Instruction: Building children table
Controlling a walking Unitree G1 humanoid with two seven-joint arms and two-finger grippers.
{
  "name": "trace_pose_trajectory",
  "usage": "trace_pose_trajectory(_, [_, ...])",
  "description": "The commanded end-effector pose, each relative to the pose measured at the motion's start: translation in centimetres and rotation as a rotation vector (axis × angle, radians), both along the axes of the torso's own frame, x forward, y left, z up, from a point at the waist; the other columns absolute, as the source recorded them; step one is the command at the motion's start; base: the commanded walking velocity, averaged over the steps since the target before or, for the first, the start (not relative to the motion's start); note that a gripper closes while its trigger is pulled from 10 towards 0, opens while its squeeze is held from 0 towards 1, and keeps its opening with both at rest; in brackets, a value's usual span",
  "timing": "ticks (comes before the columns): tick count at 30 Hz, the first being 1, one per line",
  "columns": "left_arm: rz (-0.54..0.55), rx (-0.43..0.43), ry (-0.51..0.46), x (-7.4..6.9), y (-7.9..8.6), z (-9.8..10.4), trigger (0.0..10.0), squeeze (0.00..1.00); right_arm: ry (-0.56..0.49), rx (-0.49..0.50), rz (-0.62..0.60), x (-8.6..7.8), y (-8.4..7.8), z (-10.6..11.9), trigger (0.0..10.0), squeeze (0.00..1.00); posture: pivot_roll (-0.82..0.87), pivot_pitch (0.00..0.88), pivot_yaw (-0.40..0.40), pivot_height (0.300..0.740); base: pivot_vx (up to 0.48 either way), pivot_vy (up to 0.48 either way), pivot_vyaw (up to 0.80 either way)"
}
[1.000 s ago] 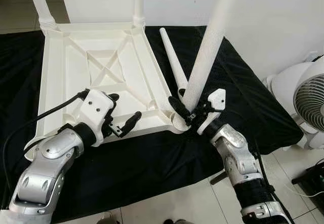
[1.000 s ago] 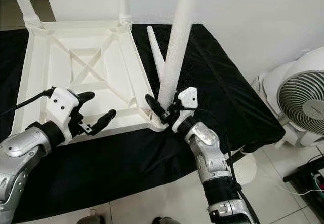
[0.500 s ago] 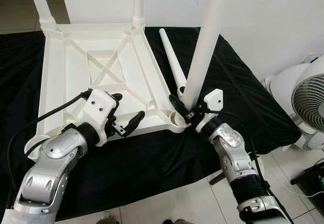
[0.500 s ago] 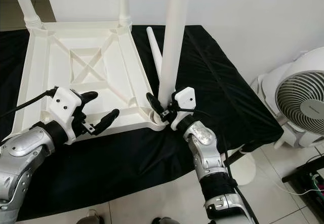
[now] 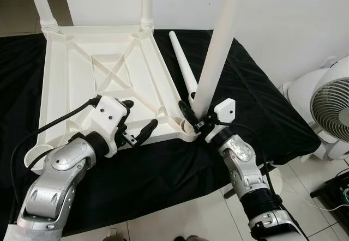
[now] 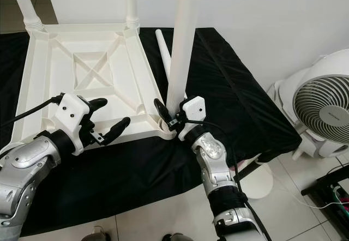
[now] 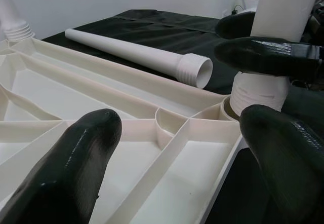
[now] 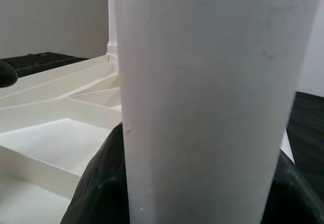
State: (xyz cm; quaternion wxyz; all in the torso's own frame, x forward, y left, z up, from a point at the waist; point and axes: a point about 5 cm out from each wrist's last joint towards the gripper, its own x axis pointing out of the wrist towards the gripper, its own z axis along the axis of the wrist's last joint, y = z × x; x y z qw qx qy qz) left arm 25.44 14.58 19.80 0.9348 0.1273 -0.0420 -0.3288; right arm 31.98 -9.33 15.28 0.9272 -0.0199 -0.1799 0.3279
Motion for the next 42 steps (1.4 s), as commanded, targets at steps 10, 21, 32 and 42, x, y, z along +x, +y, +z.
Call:
trace_pose_trajectory(10, [0.01,-0.009,-0.012,0.1,-0.3,0.1,10.0,0.0,0.11,-0.019,-0.04,0.9,0.2,-2.1,10.0,0.0,0.14,0.084,-0.096,0.74,0.0,0.0,0.0])
trace_pose_trajectory(21, [0.016,-0.003,-0.012,-0.1,0.0,0.1,10.0,0.0,0.046,-0.109,0.009,-0.5,0.0,-2.9,10.0,0.0,0.15,0.081,-0.094,0.74,0.0,0.0,0.0])
trace_pose_trajectory(32, [0.009,0.009,-0.013,0.0,0.2,0.3,10.0,0.0,0.078,-0.117,-0.017,-1.3,-1.2,-4.5,10.0,0.0,0.15,0.085,-0.078,0.74,0.0,0.0,0.0])
trace_pose_trajectory(42, [0.01,0.011,-0.014,0.0,0.3,0.4,10.0,0.0,0.2,-0.052,-0.07,-0.4,-1.9,-5.1,10.0,0.0,0.15,0.094,-0.081,0.74,0.0,0.0,0.0])
